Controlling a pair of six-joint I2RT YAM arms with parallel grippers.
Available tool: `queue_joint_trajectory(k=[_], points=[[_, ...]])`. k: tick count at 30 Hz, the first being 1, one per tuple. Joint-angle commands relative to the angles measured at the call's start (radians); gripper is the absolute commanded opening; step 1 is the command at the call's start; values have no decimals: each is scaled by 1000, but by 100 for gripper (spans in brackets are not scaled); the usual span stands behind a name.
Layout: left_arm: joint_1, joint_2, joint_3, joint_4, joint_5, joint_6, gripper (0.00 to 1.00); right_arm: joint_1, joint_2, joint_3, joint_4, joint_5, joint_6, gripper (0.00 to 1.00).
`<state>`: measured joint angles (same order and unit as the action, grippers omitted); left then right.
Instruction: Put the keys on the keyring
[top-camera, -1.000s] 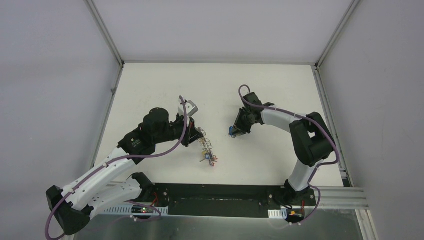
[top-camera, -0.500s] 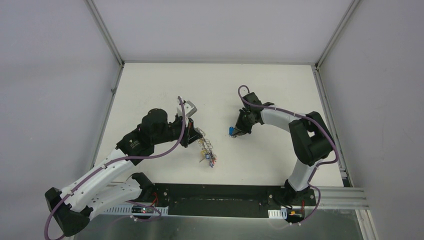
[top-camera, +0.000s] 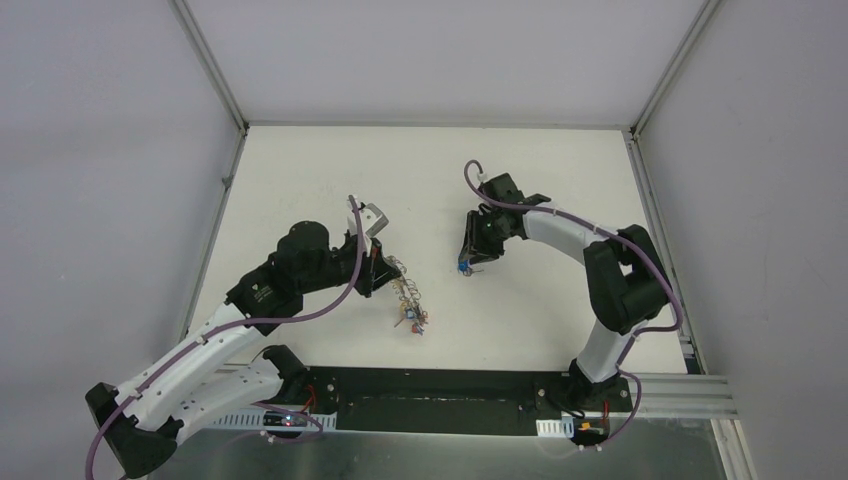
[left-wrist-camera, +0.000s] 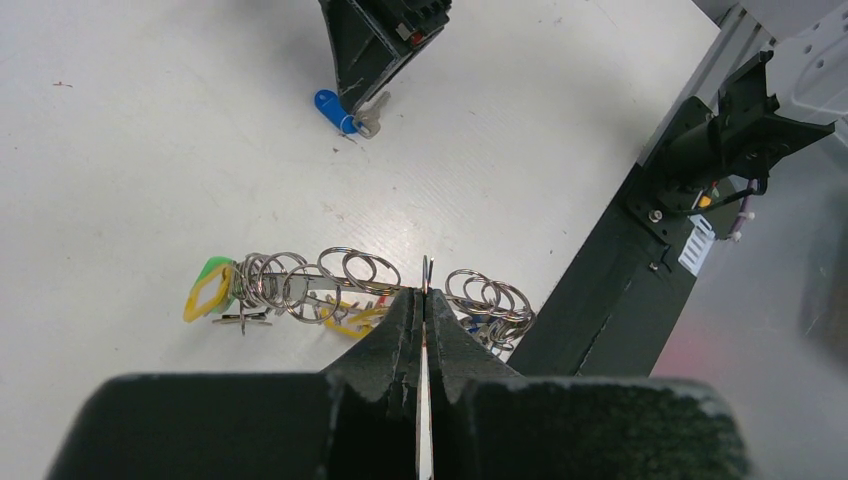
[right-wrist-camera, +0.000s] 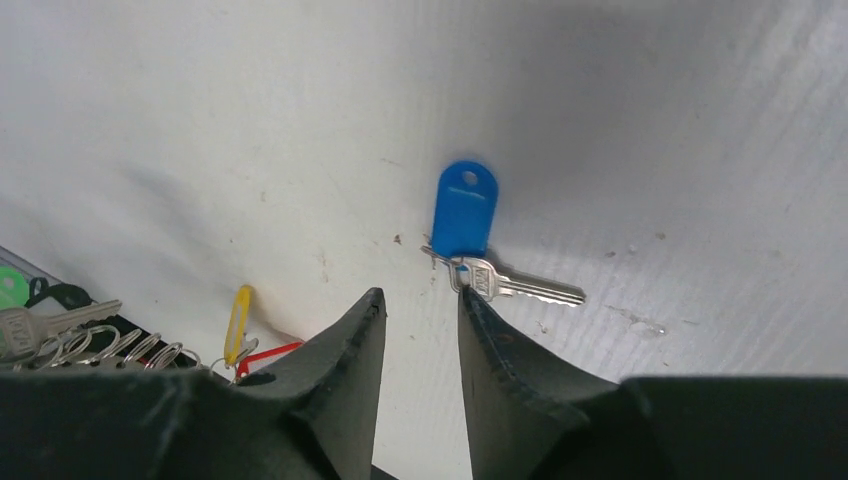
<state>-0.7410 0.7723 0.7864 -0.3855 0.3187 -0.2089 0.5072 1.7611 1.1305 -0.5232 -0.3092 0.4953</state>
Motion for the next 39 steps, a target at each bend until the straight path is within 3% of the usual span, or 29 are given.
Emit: queue_joint_trajectory(k=[1, 12, 39], points=[[-12, -29, 11, 36, -11, -25, 0, -4, 6, 83, 2, -61, -151, 36], [-12, -22, 15, 33, -13, -38, 0, -4, 133, 182, -42, -206, -318, 34], [-12, -29, 7, 32, -17, -53, 0, -5, 116, 97, -65, -106, -381, 34]])
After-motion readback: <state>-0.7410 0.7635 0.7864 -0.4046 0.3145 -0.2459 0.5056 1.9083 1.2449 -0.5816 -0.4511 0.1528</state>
